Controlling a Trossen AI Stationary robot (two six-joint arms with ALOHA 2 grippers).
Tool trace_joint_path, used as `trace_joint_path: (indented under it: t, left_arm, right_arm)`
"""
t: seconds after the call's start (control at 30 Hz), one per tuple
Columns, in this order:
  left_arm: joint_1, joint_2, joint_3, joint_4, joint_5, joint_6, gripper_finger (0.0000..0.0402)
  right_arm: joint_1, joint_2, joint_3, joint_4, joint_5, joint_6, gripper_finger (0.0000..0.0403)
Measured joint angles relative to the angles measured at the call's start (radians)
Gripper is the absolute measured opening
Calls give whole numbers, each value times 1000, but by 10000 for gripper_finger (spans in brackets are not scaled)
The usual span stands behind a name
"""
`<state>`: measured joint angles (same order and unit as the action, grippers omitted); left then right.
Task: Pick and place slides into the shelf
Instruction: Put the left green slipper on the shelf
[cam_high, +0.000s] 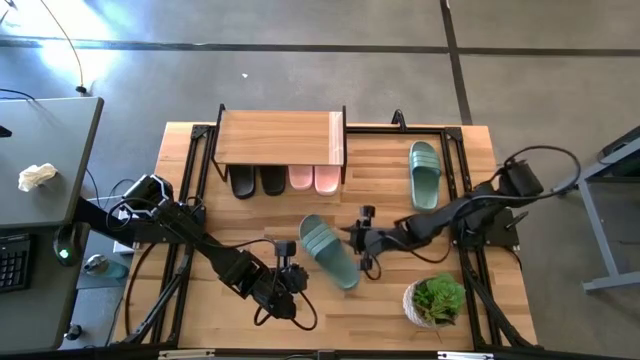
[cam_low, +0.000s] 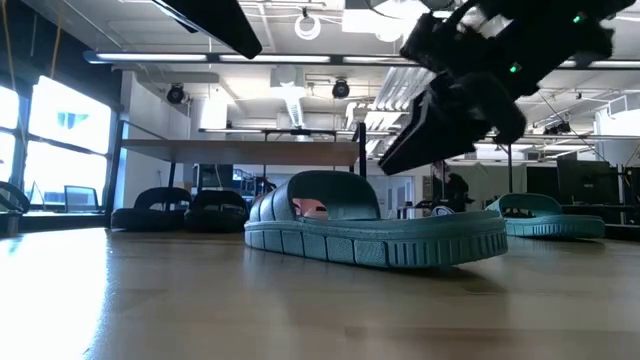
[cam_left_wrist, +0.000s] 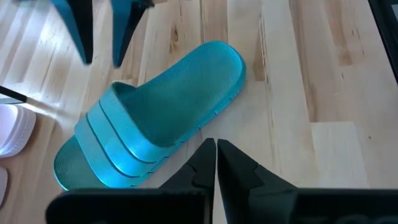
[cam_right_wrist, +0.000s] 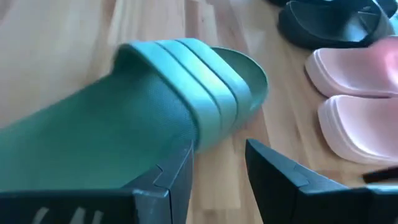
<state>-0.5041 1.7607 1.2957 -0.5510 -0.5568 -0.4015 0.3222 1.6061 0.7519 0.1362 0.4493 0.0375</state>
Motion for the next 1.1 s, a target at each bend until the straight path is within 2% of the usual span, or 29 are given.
trace_joint_path:
  t: [0.1, 0.2, 0.37, 0.67, 0.8, 1.03, 1.1]
  left_arm:
    - [0, 0, 0, 1, 0, -1, 3]
    - [0, 0, 0, 1, 11, -3, 1]
    - [0, 0, 0, 0, 15, -26, 3]
    - [0, 0, 0, -6, 15, -60, 2]
    - [0, 0, 0, -23, 42, -94, 3]
    - [-33, 0, 0, -75, 159, -161, 1]
    - [-55, 0, 0, -80, 199, -173, 1]
  right_arm:
    - [-37, 31, -8, 83, -81, -15, 138]
    - [-51, 64, -4, 96, -137, -13, 138]
    - [-54, 106, 8, 127, -128, -11, 138]
    - [-70, 188, 7, 246, -20, 59, 133]
    - [-70, 205, 7, 280, 13, 66, 107]
    - [-70, 205, 7, 296, 22, 93, 16]
    - [-70, 206, 7, 302, 25, 93, 7]
